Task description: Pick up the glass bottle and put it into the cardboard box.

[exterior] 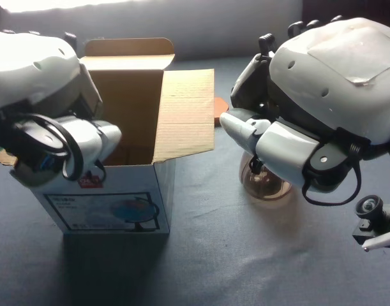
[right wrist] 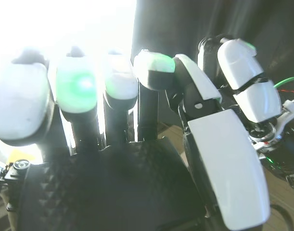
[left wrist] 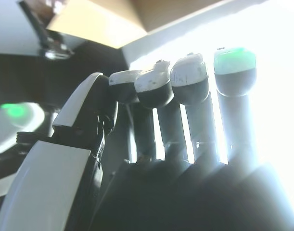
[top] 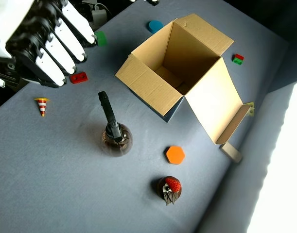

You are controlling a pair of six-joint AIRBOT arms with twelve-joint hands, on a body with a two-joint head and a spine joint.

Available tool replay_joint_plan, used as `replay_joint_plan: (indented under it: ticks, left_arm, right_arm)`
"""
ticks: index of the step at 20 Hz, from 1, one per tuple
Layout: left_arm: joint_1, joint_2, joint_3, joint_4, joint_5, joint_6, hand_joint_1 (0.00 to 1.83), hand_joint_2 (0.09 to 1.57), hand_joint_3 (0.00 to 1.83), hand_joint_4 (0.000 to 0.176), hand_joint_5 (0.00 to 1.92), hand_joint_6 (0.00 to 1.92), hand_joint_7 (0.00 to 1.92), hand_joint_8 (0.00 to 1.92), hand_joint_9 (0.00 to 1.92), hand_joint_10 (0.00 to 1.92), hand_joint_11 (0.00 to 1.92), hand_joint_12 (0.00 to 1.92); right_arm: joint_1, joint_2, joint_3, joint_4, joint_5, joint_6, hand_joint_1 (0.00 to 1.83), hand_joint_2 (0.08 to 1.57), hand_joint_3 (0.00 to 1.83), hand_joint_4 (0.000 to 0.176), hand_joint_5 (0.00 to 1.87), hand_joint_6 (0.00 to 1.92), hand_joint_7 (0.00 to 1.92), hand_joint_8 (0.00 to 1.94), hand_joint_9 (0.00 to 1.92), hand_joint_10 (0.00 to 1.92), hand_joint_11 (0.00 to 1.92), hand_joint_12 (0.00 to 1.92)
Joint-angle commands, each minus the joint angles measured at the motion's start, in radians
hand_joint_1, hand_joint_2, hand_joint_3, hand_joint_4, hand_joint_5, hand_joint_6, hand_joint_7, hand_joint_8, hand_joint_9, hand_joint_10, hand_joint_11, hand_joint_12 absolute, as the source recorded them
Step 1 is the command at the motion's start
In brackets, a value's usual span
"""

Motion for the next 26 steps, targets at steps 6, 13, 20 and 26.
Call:
replay_joint_plan:
  ticks: [6, 13, 20, 26]
  left_arm:
    - [-0.016, 0.01, -0.008, 0.065, -0.012, 0.002, 0.0, 1.18, 0.12, 0.031, 0.07, 0.01, 0.08, 0.01, 0.07, 0.01, 0.0, 0.35]
    - [-0.029, 0.026, -0.014, 0.065, -0.027, 0.006, 0.0, 1.22, 0.03, 0.03, 0.08, 0.0, 0.08, 0.0, 0.07, 0.0, 0.0, 0.37]
    - [-0.088, 0.042, -0.068, 0.047, -0.125, 0.006, 0.0, 1.24, 0.01, 0.029, 0.09, 0.0, 0.08, 0.0, 0.07, 0.0, 0.0, 0.38]
    - [-0.236, 0.047, -0.164, -0.055, -0.344, 0.006, 0.0, 1.23, 0.01, 0.029, 0.09, 0.0, 0.08, 0.0, 0.07, 0.0, 0.0, 0.38]
  right_arm:
    - [0.013, 0.008, -0.005, -0.075, 0.054, 0.003, 0.6, 0.88, 0.38, 0.0, 0.01, 0.12, 0.04, 0.02, 0.0, 0.17, 0.0, 0.02]
    - [0.008, 0.064, 0.045, -0.295, -0.12, 0.288, 0.65, 0.92, 0.25, 0.0, 0.01, 0.09, 0.03, 0.0, 0.0, 0.13, 0.0, 0.0]
    - [0.014, 0.111, 0.263, -0.949, -0.372, 1.105, 1.18, 0.88, 0.21, 0.0, 0.01, 0.08, 0.02, 0.0, 0.0, 0.07, 0.0, 0.0]
    - [0.089, 0.139, 0.453, -1.788, -0.4, 2.154, 1.18, 0.9, 0.23, 0.0, 0.0, 0.03, 0.0, 0.0, 0.0, 0.01, 0.0, 0.0]
